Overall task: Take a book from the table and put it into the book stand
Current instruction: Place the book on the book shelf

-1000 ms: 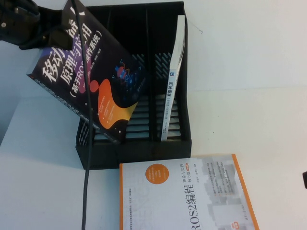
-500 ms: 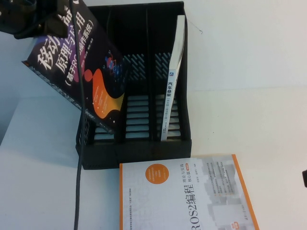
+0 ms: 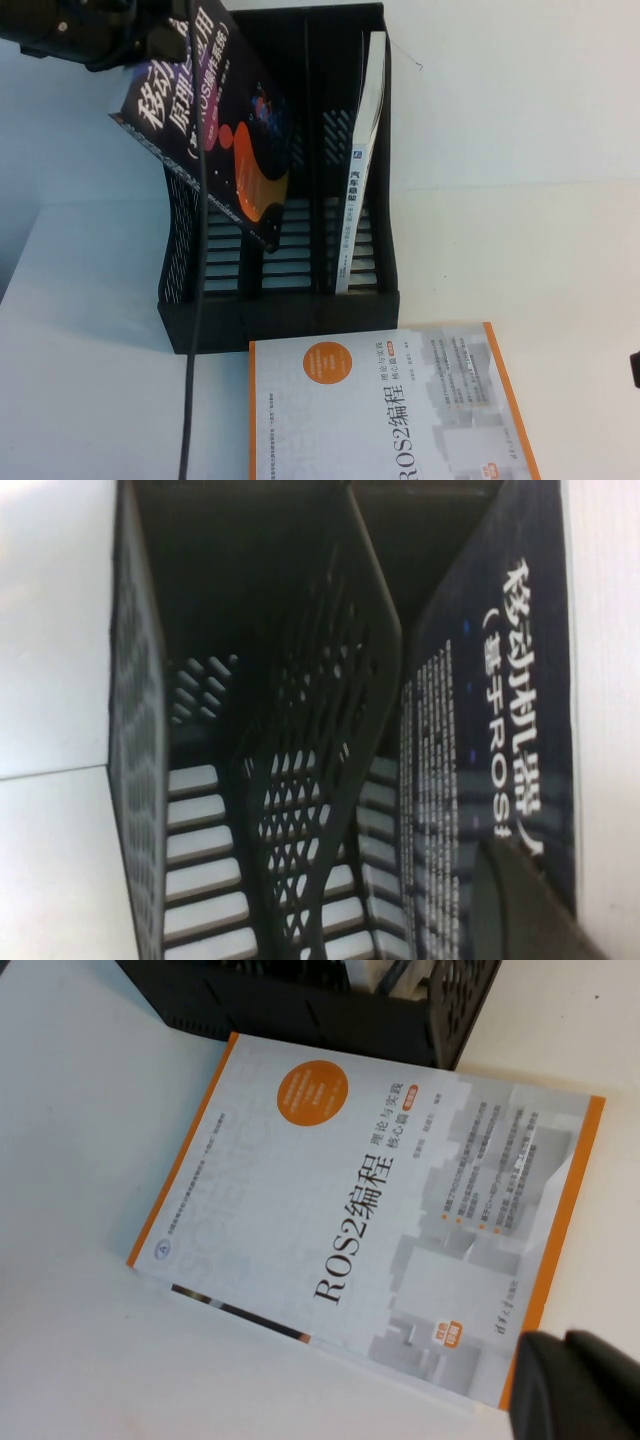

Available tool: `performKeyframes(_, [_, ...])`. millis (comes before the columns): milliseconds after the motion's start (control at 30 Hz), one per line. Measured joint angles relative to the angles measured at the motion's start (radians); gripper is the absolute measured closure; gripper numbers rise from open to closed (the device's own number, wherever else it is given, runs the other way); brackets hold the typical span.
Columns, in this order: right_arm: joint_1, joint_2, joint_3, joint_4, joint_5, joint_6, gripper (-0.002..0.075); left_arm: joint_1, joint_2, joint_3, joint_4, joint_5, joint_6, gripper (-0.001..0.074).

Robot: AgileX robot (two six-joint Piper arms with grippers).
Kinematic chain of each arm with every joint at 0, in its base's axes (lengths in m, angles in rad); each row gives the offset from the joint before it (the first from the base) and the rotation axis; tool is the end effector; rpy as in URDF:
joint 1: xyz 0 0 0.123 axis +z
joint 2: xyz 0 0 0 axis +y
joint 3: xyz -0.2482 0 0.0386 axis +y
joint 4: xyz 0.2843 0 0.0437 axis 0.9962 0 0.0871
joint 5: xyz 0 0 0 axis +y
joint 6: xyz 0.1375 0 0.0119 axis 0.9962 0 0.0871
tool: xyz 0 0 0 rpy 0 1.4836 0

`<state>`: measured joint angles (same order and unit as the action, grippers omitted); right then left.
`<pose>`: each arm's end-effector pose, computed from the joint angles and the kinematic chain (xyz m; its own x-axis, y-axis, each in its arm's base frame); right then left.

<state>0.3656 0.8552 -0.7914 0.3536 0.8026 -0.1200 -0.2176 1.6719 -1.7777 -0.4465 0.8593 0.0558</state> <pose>0.2219 0.1218 0.2702 -0.6968 -0.1312 -0.7051 -0.4295 0.8637 0.2637 0.4277 -0.1408 0.3642 -0.6599 -0.0909 -0.7458 0.3129 0.8692 -0.3828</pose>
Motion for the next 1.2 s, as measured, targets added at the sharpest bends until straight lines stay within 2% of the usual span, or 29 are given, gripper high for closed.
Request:
performKeyframes(367, [0.0,0.0,0.0,0.0,-0.008,0.0,0.0728,-0.057,0.087,0.0,0.056,-0.045,-0.013,0.0622])
performKeyframes(533, [0.0,0.0,0.0,0.0,-0.008,0.0,0.0728,-0.061,0.095,0.0,0.071,-0.051,0.056,0.0606])
performKeyframes(633, [0.0,0.0,0.0,0.002,-0.008,0.0,0.0728,-0.061,0.093,-0.006,0.059,-0.086,0.08,0.0496])
performKeyframes(767, [0.0,0.0,0.0,0.002,-0.009,0.0,0.0728,-0.062,0.085,-0.012,0.049,-0.107,0.082,0.0301])
performKeyframes(900, [0.0,0.0,0.004,0.002,-0.011,0.0,0.0728,-0.06,0.085,-0.012,0.052,-0.12,0.082,0.0251])
performKeyframes(967, [0.0,0.0,0.014,0.002,-0.014,0.0,0.0728,-0.06,0.084,-0.012,0.052,-0.124,0.082,0.0266])
performKeyframes(1033, [0.0,0.0,0.034,0.002,-0.016,0.0,0.0728,-0.06,0.082,-0.02,0.056,-0.119,0.082,0.0313])
performKeyframes(1100, [0.0,0.0,0.054,0.002,-0.018,0.0,0.0728,-0.058,0.072,-0.035,0.07,-0.104,0.082,0.0405])
performKeyframes(1200, [0.0,0.0,0.076,0.002,-0.019,0.0,0.0728,-0.054,0.038,-0.071,0.127,-0.049,0.082,0.0602])
